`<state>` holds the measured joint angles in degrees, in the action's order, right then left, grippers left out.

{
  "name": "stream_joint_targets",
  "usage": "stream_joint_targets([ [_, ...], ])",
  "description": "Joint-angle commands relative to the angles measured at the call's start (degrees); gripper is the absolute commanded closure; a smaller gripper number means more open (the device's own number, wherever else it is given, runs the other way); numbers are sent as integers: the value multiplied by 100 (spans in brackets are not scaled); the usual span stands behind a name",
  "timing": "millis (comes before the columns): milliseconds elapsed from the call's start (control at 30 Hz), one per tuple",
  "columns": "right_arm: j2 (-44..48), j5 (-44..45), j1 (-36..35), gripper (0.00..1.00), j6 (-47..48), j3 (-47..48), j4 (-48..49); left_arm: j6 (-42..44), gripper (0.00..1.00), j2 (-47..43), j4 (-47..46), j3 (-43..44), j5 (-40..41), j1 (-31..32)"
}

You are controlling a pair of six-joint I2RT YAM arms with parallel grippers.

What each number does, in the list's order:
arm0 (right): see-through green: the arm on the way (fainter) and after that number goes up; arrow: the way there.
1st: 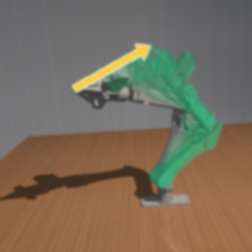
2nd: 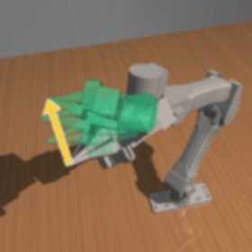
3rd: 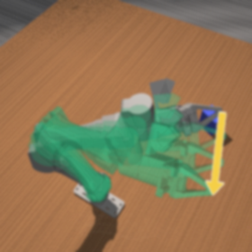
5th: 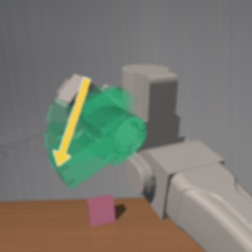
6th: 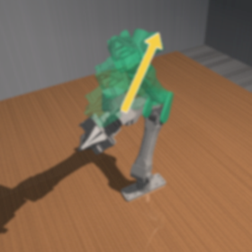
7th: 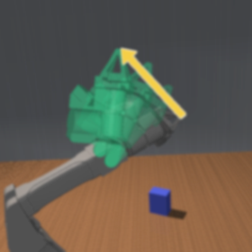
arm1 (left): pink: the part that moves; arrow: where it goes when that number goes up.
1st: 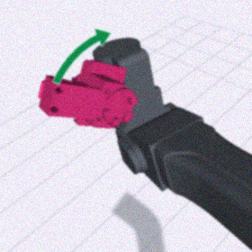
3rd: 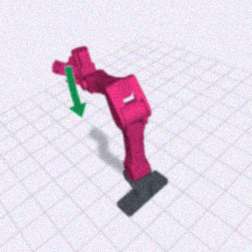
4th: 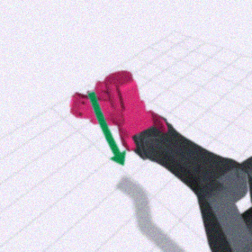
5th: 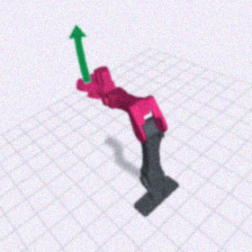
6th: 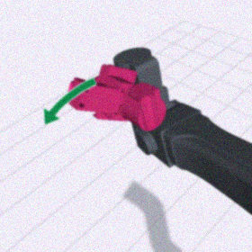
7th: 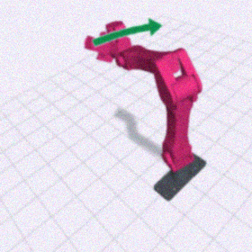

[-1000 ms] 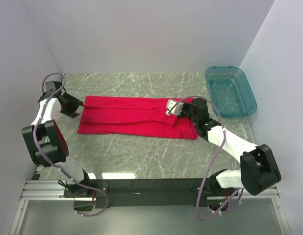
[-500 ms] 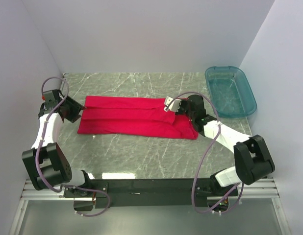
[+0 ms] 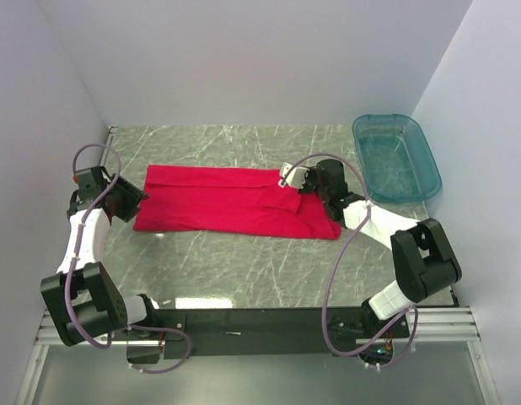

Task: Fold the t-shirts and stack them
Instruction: Fold the tshirt

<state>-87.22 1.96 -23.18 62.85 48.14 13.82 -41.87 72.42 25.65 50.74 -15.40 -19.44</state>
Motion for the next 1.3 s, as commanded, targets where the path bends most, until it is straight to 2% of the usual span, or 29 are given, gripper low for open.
stream_joint_targets([
  [0, -84, 103, 77, 100, -71, 292, 323, 135, 42, -229, -209, -108, -148, -51],
  [467, -462, 173, 112, 100, -185, 547, 384, 188, 42, -343, -174, -231, -227, -86],
  [500, -602, 200, 112, 96, -238, 687, 358, 188, 42, -360, -174, -240, -235, -95],
  [533, -699, 296, 112, 73, -438, 792, 340, 188, 42, -387, -174, -249, -244, -95],
  [600, -1101, 498, 112, 53, -850, 1221, 314, 188, 42, -413, -165, -293, -262, -104],
  [733, -1868, 1227, 112, 41, -1493, 2163, -19, 196, 42, -509, -130, -337, -280, -112],
  [833, -1922, 1167, 147, 41, -1853, 2454, -406, 258, 42, -597, -78, -319, -280, -121],
  [933, -1659, 248, 261, 41, -2075, 2691, -1466, 310, 41, -668, -95, -337, -314, -130],
  [967, -1571, -774, 383, 41, -2023, 2788, -2506, 319, 41, -677, -121, -345, -349, -130],
  [1033, -1359, -1983, 524, 40, -1488, 3051, -3627, 398, 41, -729, -218, -415, -550, -130],
  [1067, -1316, -2432, 568, 40, -1199, 3087, -4677, 425, 41, -747, -270, -459, -622, -139],
  [1100, -1289, -3324, 630, 42, -195, 3157, -5331, 495, 41, -782, -323, -512, -735, -139],
  [1167, -1254, -3622, 631, 43, 410, 3036, -6247, 557, 41, -879, -508, -696, -1087, -148],
  [1200, -1193, -3693, 639, 44, 830, 2791, -6356, 600, 41, -923, -560, -767, -1175, -139],
  [1267, -1113, -3598, 622, 45, 870, 2509, -6035, 653, 40, -1037, -683, -951, -1473, -130],
])
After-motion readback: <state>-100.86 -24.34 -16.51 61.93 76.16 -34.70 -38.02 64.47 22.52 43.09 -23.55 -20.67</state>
